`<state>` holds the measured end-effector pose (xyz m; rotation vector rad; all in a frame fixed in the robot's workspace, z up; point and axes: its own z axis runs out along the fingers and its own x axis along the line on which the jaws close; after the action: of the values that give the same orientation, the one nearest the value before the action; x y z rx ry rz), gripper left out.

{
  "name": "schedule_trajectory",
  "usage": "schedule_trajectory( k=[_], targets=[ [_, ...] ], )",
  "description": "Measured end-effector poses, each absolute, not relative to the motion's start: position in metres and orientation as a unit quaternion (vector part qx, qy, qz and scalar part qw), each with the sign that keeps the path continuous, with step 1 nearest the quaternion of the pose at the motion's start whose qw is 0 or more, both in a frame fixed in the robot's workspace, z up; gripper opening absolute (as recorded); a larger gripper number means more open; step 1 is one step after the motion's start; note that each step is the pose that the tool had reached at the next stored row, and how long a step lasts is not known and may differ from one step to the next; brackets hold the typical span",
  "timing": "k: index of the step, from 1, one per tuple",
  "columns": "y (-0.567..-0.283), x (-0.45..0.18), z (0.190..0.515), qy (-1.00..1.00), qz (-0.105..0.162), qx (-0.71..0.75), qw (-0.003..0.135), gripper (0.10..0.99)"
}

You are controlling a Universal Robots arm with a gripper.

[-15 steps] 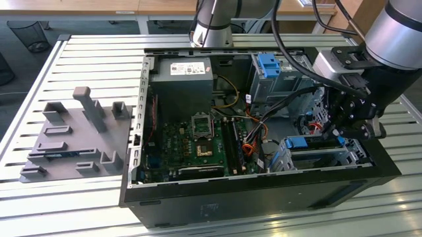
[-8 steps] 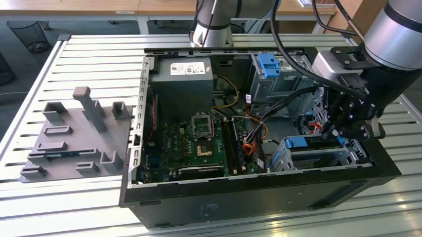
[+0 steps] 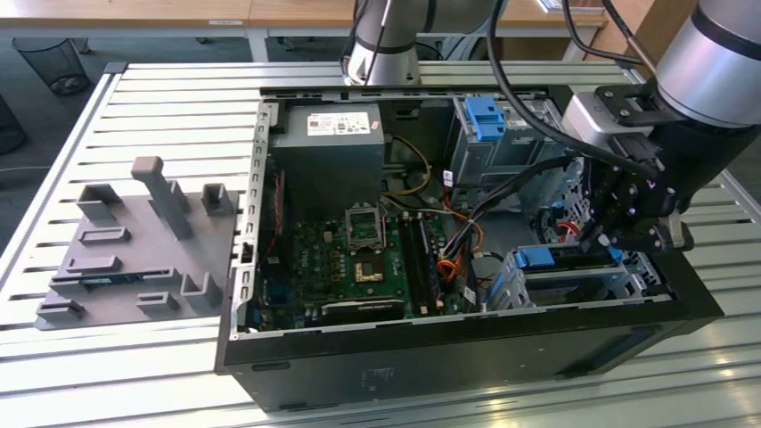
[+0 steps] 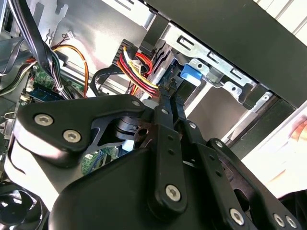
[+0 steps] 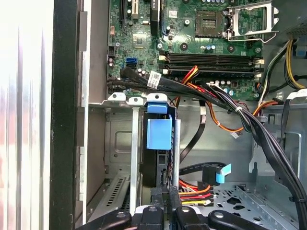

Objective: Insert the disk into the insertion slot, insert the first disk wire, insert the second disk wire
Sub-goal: 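Insert the first disk wire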

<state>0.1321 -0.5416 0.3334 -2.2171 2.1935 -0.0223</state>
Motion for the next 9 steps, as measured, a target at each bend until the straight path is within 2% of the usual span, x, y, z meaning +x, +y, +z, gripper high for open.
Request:
schedule_trajectory(
  k=[9],
  targets=[
    [-0.5415, 0.1321, 0.3339, 0.703, -0.007, -0.711, 0.011, 0.165]
  ],
)
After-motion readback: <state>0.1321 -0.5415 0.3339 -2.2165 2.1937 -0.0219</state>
